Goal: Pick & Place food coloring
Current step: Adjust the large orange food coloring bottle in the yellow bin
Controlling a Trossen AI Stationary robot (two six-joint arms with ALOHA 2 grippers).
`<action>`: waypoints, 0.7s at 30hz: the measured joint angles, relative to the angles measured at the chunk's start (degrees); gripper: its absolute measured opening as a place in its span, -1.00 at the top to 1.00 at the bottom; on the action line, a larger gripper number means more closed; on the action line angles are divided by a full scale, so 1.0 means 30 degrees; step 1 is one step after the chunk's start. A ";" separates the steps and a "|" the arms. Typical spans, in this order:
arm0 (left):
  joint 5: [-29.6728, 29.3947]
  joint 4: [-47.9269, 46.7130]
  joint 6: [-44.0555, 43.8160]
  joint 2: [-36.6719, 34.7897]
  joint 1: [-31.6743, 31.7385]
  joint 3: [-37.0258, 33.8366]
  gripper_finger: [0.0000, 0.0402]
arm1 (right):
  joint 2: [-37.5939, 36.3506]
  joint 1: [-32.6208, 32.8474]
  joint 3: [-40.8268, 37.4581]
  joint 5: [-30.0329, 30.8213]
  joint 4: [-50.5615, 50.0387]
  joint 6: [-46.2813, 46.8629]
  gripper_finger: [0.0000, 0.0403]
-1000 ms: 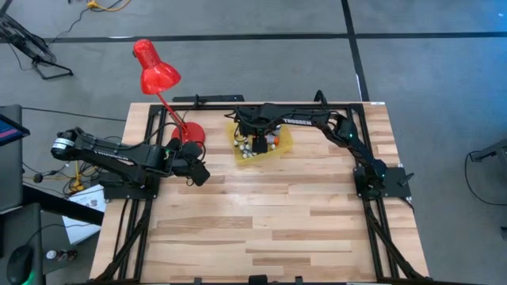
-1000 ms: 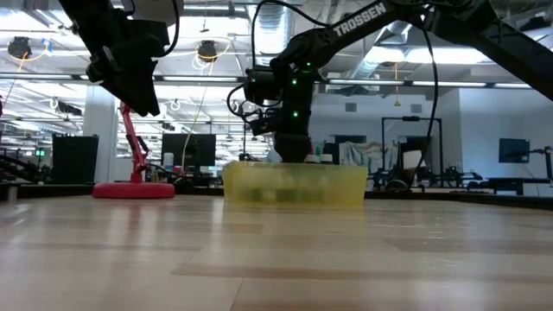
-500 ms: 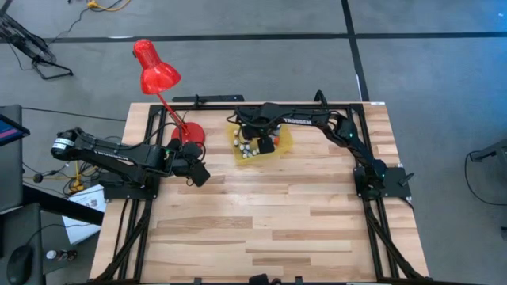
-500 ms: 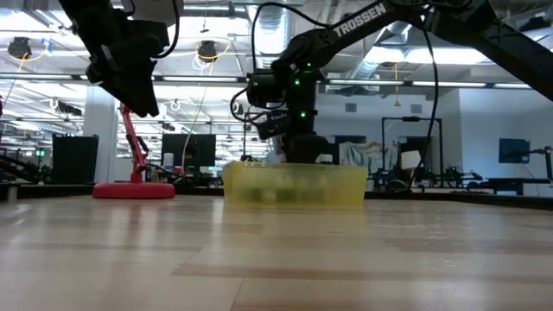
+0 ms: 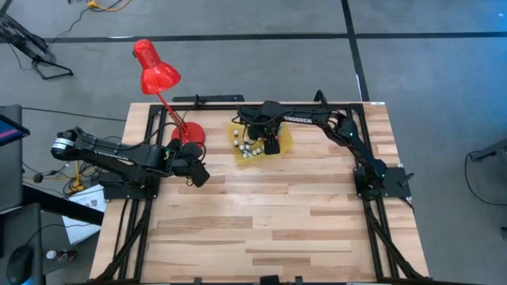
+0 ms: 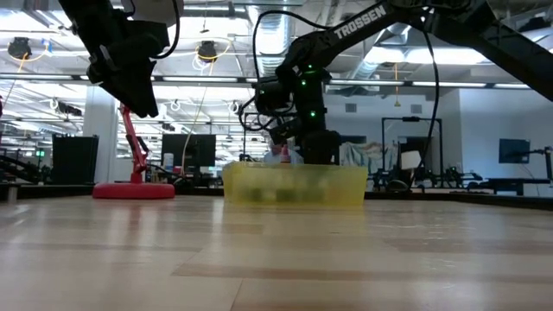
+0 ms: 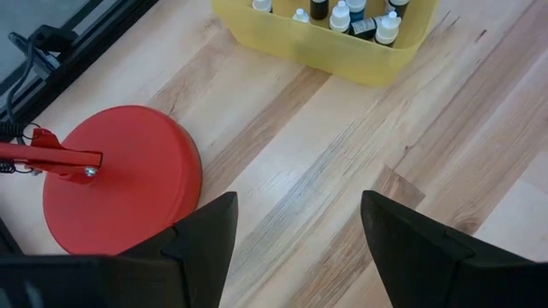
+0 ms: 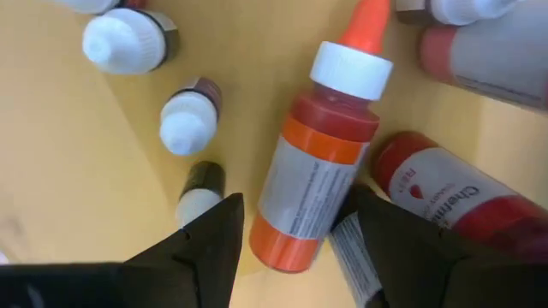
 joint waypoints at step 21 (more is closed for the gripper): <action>-0.0007 0.0000 0.0007 0.0000 0.0001 0.0000 -0.20 | 0.0000 -0.0480 0.0000 -0.1475 0.0298 0.0159 0.51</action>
